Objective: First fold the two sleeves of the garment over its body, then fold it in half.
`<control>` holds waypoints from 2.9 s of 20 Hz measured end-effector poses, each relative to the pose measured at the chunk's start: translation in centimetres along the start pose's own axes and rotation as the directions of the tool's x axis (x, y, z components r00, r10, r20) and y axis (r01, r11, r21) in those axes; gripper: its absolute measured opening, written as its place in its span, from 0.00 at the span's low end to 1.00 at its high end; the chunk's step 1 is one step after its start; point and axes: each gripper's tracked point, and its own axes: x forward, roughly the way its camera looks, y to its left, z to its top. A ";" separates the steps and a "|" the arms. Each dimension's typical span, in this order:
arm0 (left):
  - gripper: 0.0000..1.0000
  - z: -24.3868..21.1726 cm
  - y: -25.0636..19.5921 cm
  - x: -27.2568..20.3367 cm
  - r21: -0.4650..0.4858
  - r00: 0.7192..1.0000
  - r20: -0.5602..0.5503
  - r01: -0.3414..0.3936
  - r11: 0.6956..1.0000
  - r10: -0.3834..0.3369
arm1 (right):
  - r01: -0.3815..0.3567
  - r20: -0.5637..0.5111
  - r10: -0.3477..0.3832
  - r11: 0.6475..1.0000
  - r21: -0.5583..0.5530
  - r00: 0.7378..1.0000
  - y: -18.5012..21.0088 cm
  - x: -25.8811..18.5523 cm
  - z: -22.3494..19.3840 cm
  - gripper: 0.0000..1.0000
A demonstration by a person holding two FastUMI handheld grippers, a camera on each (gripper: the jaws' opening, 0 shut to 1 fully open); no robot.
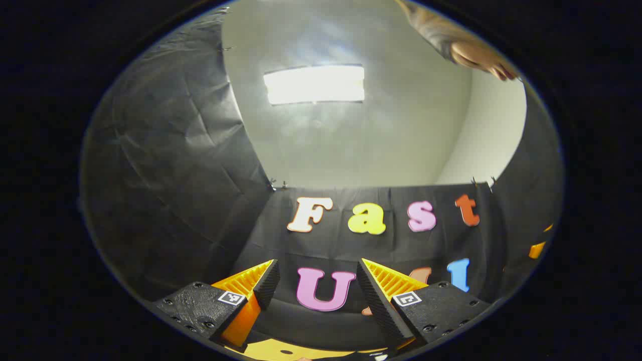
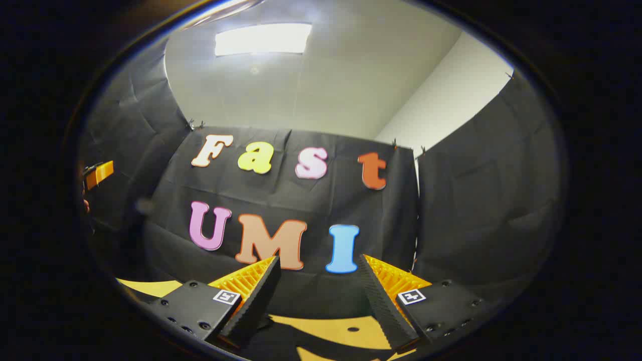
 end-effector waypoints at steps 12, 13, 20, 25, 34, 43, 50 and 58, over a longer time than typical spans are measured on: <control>0.92 -11.0 -5.7 1.2 -0.176 0.960 -0.274 -0.002 0.984 -0.047 | 0.119 0.006 -0.118 0.991 -0.066 0.993 -4.7 5.2 0.4 0.98; 0.92 -11.3 -5.9 1.2 -0.161 0.961 -0.274 0.002 0.987 -0.046 | 0.149 0.078 -0.142 0.985 -0.090 0.987 -5.3 4.5 2.1 0.98; 0.90 -12.2 -6.4 0.1 -0.188 0.951 -0.306 -0.028 0.982 -0.031 | -0.031 0.144 0.042 0.997 -0.078 0.989 -1.0 3.4 2.7 0.98; 0.92 -11.9 -5.0 -0.2 -0.109 0.951 -0.308 -0.061 0.992 0.024 | -0.106 0.027 0.109 0.990 -0.094 0.994 1.1 3.5 0.6 0.98; 0.92 -11.4 -6.9 1.5 -0.098 0.966 -0.254 0.011 0.995 -0.036 | -0.046 0.047 0.039 0.988 0.150 0.998 -1.3 1.7 2.0 1.00; 0.93 -11.8 -13.7 3.2 -0.230 0.948 -0.209 0.191 0.954 -0.240 | 0.102 0.098 -0.110 0.991 0.082 0.989 -5.3 -2.2 3.0 0.99; 0.92 -12.3 -12.1 3.0 -0.210 0.947 -0.226 0.179 0.961 -0.226 | 0.123 0.033 -0.124 0.992 0.036 0.992 -5.8 -2.1 1.7 0.99; 0.93 -13.0 -12.2 2.6 -0.216 0.940 -0.253 0.175 0.961 -0.228 | 0.156 -0.004 -0.157 0.986 -0.053 0.988 -6.2 -2.2 0.1 1.00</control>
